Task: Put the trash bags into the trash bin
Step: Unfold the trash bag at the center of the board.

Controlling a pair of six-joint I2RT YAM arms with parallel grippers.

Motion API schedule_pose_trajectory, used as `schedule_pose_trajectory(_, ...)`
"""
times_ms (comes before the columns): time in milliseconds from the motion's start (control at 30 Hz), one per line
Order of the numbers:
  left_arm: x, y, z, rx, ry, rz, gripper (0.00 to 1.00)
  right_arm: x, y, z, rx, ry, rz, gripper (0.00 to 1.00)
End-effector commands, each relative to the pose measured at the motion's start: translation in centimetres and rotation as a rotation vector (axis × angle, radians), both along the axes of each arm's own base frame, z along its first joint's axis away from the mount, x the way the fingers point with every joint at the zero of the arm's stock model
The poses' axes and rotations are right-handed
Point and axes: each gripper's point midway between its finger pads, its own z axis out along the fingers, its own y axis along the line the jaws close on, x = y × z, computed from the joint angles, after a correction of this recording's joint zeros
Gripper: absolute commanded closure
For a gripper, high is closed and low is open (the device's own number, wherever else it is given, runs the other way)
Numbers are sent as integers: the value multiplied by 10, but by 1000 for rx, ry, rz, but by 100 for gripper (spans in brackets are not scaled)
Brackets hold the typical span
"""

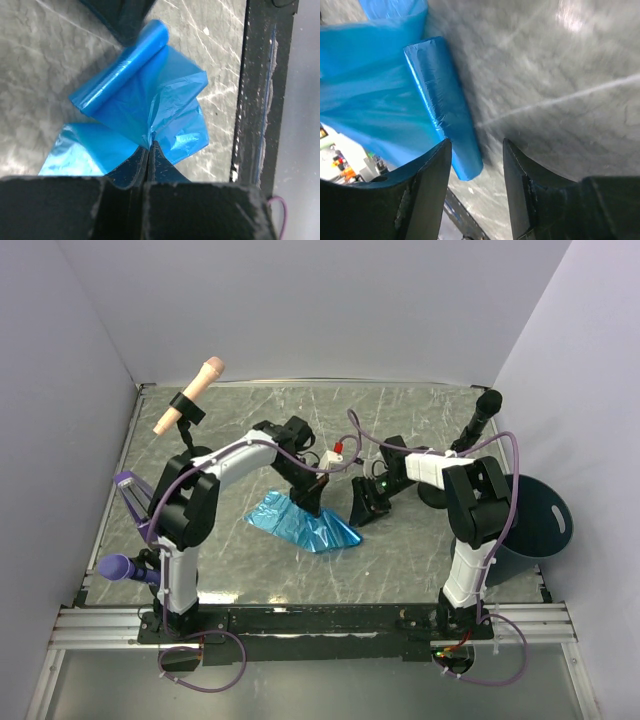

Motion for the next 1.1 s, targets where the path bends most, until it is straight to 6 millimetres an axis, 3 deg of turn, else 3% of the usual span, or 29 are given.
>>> schedule_pose_trajectory(0,-14,20,40,61,-18,-30,99,26,8,-2,24,-81,-34,47)
schedule_pose_trajectory(167,-24,45,56,152,-48,-30,99,32,27,0,69,-33,-60,41)
schedule_pose_trajectory(367,-34,80,68,275,-114,-15,100,25,51,-7,33,-73,2,39)
schedule_pose_trajectory(700,-71,120,46,377,-96,43,99,35,37,-34,-186,-61,-32,39)
schedule_pose_trajectory(967,-90,151,31,468,-113,29,99,29,56,-19,-132,-124,34,39)
schedule_pose_trajectory(1000,-92,153,30,473,-116,31,99,28,58,-18,-143,-138,38,34)
schedule_pose_trajectory(1033,-93,154,31,472,-122,33,99,28,60,-16,-148,-165,42,5)
schedule_pose_trajectory(1067,-93,155,33,469,-130,33,99,25,64,-15,-143,-187,53,1)
